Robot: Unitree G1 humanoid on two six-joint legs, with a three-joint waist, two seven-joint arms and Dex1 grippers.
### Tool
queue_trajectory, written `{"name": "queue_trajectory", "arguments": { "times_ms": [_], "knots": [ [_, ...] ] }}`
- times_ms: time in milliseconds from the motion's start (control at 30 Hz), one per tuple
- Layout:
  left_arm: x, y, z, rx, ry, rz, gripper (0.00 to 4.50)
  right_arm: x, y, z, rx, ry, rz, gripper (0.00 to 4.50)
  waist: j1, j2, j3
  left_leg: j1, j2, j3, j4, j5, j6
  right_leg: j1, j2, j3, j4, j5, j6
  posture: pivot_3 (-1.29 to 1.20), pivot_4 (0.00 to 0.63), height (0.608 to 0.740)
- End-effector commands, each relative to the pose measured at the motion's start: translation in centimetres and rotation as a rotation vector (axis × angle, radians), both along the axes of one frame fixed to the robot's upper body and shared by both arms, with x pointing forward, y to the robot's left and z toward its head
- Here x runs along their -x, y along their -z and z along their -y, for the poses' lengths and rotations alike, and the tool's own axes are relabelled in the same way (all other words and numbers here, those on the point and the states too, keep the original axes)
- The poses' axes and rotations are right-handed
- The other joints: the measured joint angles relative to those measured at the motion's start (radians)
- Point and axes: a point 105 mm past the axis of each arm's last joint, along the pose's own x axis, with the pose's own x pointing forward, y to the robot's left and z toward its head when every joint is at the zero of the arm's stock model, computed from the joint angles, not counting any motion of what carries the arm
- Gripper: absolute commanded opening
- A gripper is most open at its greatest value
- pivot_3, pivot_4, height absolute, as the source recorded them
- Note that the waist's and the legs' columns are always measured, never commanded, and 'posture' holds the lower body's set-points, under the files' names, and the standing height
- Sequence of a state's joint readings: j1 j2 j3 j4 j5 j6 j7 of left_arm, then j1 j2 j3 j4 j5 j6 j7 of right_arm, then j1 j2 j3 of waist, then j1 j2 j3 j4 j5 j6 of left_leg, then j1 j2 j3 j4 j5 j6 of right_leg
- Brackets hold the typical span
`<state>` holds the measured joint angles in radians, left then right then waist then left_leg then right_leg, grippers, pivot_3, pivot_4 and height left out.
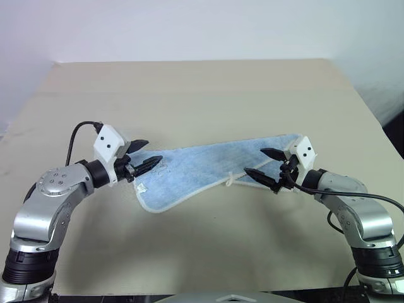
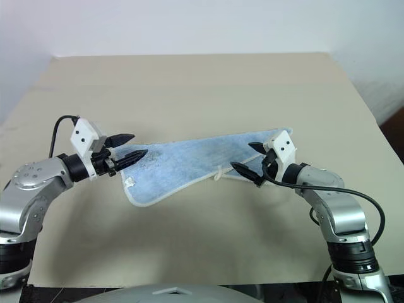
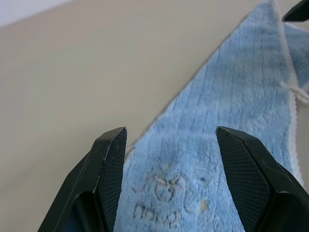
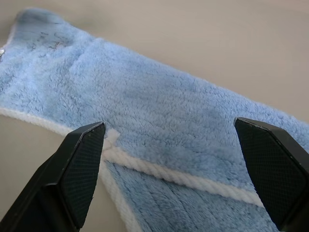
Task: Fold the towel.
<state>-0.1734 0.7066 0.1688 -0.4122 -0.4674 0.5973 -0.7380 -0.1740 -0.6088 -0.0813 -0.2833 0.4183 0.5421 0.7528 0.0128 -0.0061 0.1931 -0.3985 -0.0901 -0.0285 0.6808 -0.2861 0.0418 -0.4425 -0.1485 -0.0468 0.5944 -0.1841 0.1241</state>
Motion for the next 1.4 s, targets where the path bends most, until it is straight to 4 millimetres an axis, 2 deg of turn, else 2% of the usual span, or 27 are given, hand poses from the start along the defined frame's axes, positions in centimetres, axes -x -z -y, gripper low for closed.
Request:
{"name": "queue_trajectory", "arguments": {
  "times_ms": [33, 167, 433, 567, 667, 767, 833, 967, 1167, 1400],
  "knots": [
    [0.2, -0.4, 0.8, -0.025, 0.035, 0.034, 3.09, -0.4, -0.9, 0.6, 0.003, 0.011, 0.054, 4.48, 0.0, 0.0, 0.0, 0.0, 0.0, 0.0, 0.0, 0.0, 0.0, 0.0, 0.0, 0.0, 0.0, 0.0, 0.0, 0.0, 0.15, 0.728],
    [0.8, -0.1, 0.3, -0.045, 0.06, 0.019, 3.09, -0.9, -1.3, -0.3, 0.001, -0.014, 0.069, 4.48, -0.001, 0.0, 0.0, 0.0, 0.0, 0.0, 0.0, 0.0, 0.0, 0.0, 0.0, 0.0, 0.0, 0.0, 0.0, 0.0, 0.15, 0.728],
    [1.5, 0.4, -0.4, -0.105, 0.085, -0.003, 3.09, -1.0, -1.1, -0.3, 0.002, -0.006, 0.071, 4.48, 0.002, 0.0, 0.0, 0.0, 0.0, 0.0, 0.0, 0.0, 0.0, 0.0, 0.0, 0.0, 0.0, 0.0, 0.0, 0.0, 0.15, 0.728],
    [2.4, 0.3, -1.7, -0.184, 0.162, -0.045, 3.09, -1.0, -0.8, -0.4, 0.001, -0.004, 0.068, 4.48, -0.001, 0.0, 0.0, 0.0, 0.0, 0.0, 0.0, 0.0, 0.0, 0.0, 0.0, 0.0, 0.0, 0.0, 0.0, 0.0, 0.15, 0.728],
    [3.2, 0.4, -2.4, -0.232, 0.253, -0.091, 3.62, -1.0, -0.9, -0.6, -0.002, -0.003, 0.07, 4.5, -0.001, 0.002, 0.001, -0.001, 0.001, 0.0, 0.0, 0.0, 0.0, -0.001, 0.0, 0.0, 0.0, 0.0, 0.0, 0.0, 0.15, 0.728],
    [3.9, 0.8, -3.4, -0.302, 0.335, -0.146, 4.49, -1.1, -1.0, -0.6, -0.003, 0.002, 0.077, 4.5, 0.0, 0.002, 0.001, -0.001, 0.001, 0.0, 0.0, 0.0, 0.0, -0.001, 0.0, 0.0, 0.0, 0.0, 0.0, 0.0, 0.15, 0.728],
    [4.0, 1.3, -3.9, -0.372, 0.381, -0.165, 4.49, -1.1, -1.1, -0.5, -0.005, 0.008, 0.08, 4.5, 0.001, 0.002, 0.001, -0.001, 0.0, 0.0, 0.0, 0.0, 0.0, -0.001, 0.0, 0.0, 0.0, 0.0, 0.0, 0.0, 0.15, 0.728],
    [4.9, 2.5, -3.3, -0.476, 0.533, -0.187, 4.49, -1.1, -1.0, -0.6, -0.008, 0.01, 0.082, 4.5, 0.001, 0.002, 0.001, -0.001, 0.0, 0.0, 0.0, 0.0, 0.0, -0.001, 0.0, 0.0, 0.0, 0.0, 0.0, 0.0, 0.15, 0.728],
    [4.9, 3.8, -1.6, -0.586, 0.685, -0.168, 4.49, -1.0, -1.2, -0.8, -0.015, 0.016, 0.088, 4.5, 0.0, 0.002, 0.001, -0.001, 0.0, 0.0, -0.001, 0.0, 0.0, -0.001, 0.0, 0.0, 0.0, 0.0, 0.0, 0.0, 0.15, 0.728],
    [5.0, 5.4, -0.8, -0.675, 0.789, -0.179, 4.49, -0.9, -1.2, -0.8, -0.017, 0.022, 0.088, 4.5, 0.0, 0.002, 0.001, -0.002, 0.0, 0.0, -0.001, 0.001, 0.002, -0.002, 0.0, 0.0, 0.0, 0.0, 0.0, 0.0, 0.15, 0.728]
  ]
}}
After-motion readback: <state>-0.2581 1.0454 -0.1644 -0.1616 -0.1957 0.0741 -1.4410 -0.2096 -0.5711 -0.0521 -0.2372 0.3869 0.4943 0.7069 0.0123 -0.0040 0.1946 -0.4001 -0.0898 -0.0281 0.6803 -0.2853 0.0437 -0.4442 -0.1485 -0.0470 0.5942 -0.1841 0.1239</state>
